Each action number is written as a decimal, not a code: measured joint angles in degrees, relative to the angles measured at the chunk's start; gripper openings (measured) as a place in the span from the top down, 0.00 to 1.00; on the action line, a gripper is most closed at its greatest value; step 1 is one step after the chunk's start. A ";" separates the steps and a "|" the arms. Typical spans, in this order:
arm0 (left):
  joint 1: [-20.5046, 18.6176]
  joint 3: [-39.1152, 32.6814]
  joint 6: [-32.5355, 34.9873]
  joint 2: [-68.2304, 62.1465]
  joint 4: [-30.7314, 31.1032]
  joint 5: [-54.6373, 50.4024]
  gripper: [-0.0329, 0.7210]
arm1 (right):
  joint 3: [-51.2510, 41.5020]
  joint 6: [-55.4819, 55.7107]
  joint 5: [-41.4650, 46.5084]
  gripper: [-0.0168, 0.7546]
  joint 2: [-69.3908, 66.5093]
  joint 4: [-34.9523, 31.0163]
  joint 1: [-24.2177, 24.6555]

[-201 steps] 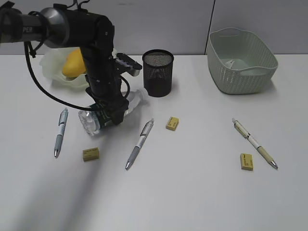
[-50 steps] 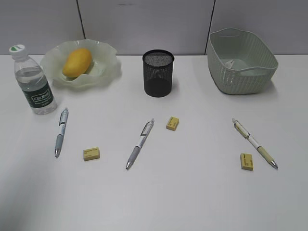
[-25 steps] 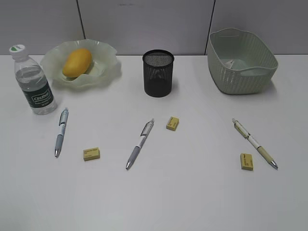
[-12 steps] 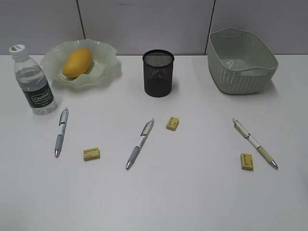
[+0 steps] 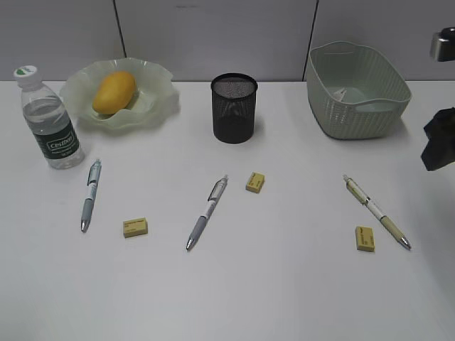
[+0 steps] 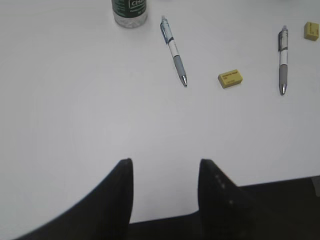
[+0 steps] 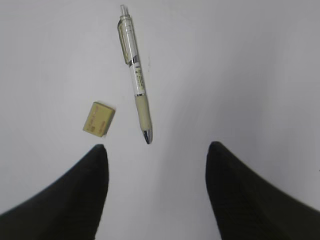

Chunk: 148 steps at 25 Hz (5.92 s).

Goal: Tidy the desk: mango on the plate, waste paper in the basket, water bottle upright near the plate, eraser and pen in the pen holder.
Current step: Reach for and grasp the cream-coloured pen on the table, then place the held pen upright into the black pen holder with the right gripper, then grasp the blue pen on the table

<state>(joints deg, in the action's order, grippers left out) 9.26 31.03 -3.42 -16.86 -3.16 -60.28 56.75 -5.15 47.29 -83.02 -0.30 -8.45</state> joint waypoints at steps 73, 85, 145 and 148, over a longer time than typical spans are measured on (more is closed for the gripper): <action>0.00 0.00 0.00 0.00 1.35 0.00 0.55 | 44.39 -4.54 -5.58 0.83 -36.32 -6.55 -19.08; 0.00 0.00 0.00 0.00 1.47 0.00 0.55 | 49.15 -4.54 -33.75 0.83 -37.92 -11.88 -20.23; 0.00 0.00 0.00 0.00 1.75 0.00 0.57 | 49.85 -1.41 21.86 0.32 -30.22 -0.08 -20.08; 0.00 0.00 0.00 0.00 1.75 0.00 0.57 | 48.55 -0.44 21.86 0.32 -25.49 -0.16 -20.08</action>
<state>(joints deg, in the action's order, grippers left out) 9.26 31.03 -3.42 -16.86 -1.41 -60.28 105.30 -5.59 69.15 -108.50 -0.46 -28.53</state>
